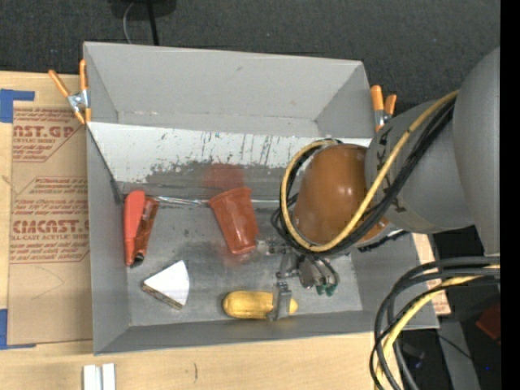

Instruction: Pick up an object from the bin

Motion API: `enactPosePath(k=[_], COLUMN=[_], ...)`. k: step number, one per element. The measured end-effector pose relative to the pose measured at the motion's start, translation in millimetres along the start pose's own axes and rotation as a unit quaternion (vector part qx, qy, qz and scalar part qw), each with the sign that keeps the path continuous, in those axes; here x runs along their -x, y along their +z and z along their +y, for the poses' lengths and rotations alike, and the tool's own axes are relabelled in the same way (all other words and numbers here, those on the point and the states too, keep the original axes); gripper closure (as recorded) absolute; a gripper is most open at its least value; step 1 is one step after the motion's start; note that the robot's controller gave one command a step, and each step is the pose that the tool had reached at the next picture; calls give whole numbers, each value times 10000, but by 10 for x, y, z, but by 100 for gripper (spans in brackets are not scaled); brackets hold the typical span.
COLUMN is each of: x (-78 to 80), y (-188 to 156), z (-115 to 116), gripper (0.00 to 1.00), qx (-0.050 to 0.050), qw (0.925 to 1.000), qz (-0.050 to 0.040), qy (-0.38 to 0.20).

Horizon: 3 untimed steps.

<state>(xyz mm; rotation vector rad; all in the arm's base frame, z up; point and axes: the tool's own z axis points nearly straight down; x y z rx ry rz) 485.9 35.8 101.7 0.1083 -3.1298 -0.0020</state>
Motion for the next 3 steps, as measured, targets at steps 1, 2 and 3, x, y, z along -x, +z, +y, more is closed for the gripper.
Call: enactPosePath(k=[1,2,3], x=[0,22,-41], y=[-180,319,323], z=[36,298,350], gripper=[0,0,100], qx=[-1,-1,3], qw=[10000,9987,9993], qz=[-53,-35,-50], qy=[50,-509,-376])
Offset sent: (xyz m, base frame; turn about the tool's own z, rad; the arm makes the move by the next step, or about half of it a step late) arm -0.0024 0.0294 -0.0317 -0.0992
